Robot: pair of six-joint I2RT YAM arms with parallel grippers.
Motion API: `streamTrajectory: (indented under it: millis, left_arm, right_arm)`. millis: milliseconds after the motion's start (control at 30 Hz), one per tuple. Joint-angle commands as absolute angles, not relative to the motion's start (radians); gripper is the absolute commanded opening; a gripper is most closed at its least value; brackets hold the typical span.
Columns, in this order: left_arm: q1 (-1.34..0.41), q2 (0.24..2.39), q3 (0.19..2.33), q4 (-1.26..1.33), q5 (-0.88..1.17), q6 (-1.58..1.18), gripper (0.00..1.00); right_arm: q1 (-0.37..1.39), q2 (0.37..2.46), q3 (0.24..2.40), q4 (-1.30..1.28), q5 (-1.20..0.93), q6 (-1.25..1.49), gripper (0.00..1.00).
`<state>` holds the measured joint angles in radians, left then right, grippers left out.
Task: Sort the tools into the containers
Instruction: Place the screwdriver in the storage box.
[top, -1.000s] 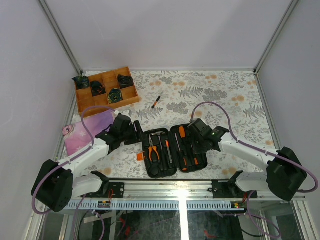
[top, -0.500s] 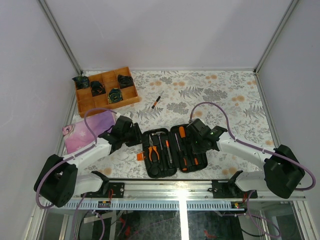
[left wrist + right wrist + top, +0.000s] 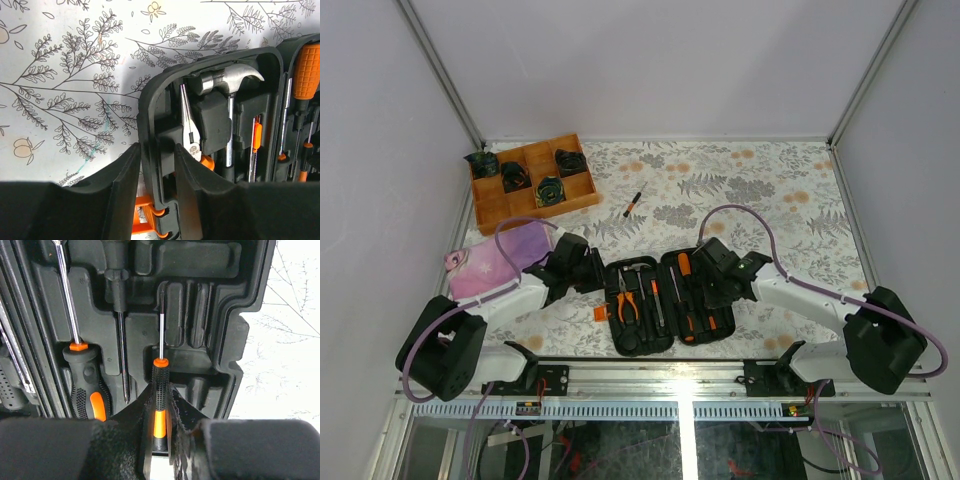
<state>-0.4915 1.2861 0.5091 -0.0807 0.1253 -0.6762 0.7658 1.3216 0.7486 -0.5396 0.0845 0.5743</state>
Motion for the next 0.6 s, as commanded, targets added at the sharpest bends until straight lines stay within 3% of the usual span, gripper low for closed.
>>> streamTrajectory:
  millis: [0,433,567]
  left_arm:
    - [-0.498,1.299,0.493,-0.040,0.115,-0.667,0.30]
    - [-0.497,1.309,0.495,-0.039,0.116,-0.661,0.24]
    - [-0.497,1.307,0.497,-0.038,0.119,-0.661,0.22]
  right_arm:
    - [0.770,1.332,0.755,-0.535,0.066,0.562,0.19]
    - [0.771,1.413,0.771,-0.596,0.046,0.558,0.15]
    - [0.771,1.468,0.779,-0.618,0.028,0.548,0.08]
